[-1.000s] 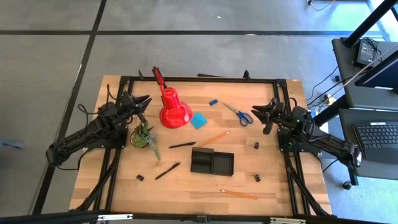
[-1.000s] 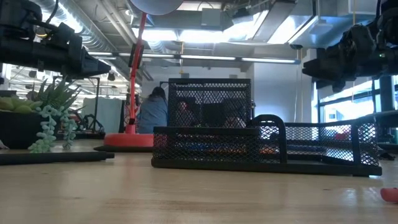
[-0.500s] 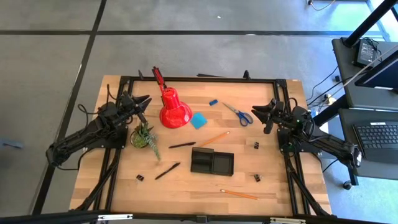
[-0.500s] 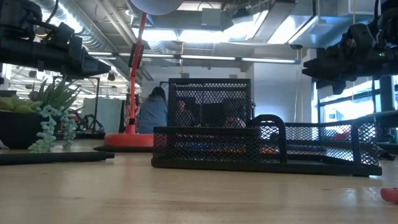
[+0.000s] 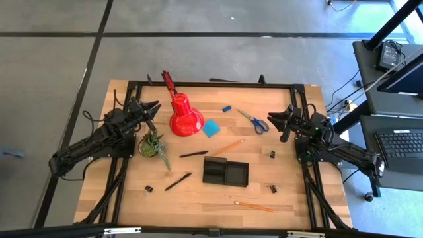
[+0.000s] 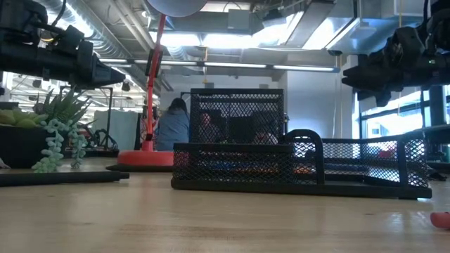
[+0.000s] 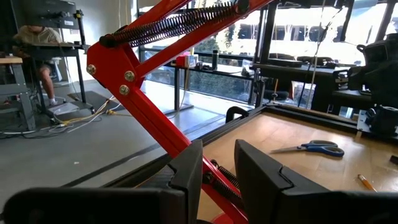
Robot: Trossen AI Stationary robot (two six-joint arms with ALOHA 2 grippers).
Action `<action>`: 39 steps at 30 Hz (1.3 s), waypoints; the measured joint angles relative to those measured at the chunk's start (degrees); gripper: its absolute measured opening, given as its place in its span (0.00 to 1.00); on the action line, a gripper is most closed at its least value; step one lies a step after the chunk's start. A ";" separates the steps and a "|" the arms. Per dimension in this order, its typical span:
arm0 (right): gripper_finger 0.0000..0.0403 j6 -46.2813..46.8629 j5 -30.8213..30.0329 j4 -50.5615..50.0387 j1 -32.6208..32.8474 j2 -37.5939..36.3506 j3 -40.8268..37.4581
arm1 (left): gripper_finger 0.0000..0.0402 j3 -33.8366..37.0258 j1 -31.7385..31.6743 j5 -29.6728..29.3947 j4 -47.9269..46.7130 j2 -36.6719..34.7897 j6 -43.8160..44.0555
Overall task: Pick and place office supplies into organizer
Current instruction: Put the top black binder clip into the desk organizer
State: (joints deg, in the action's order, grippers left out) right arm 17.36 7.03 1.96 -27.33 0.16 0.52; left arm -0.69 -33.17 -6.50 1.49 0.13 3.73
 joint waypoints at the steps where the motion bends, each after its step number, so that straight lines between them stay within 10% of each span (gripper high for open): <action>1: 0.30 -0.54 0.62 0.02 0.00 0.06 0.01 | 0.22 0.00 0.00 0.00 0.00 0.00 0.00; 11: 0.30 -2.48 0.48 -7.69 1.92 8.11 8.36 | 0.22 0.02 0.00 -0.02 -0.01 -0.01 0.00; 22: 0.30 1.06 -5.04 -21.96 8.10 34.84 28.50 | 0.22 0.00 0.00 -0.02 -0.01 0.01 0.00; 39: 0.30 34.25 -7.34 -71.26 23.21 73.66 57.78 | 0.22 0.02 0.00 -0.02 -0.01 0.01 0.00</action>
State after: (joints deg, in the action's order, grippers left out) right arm 51.61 -0.31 -69.31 -4.13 73.82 58.30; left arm -0.67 -33.17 -6.52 1.48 0.14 3.73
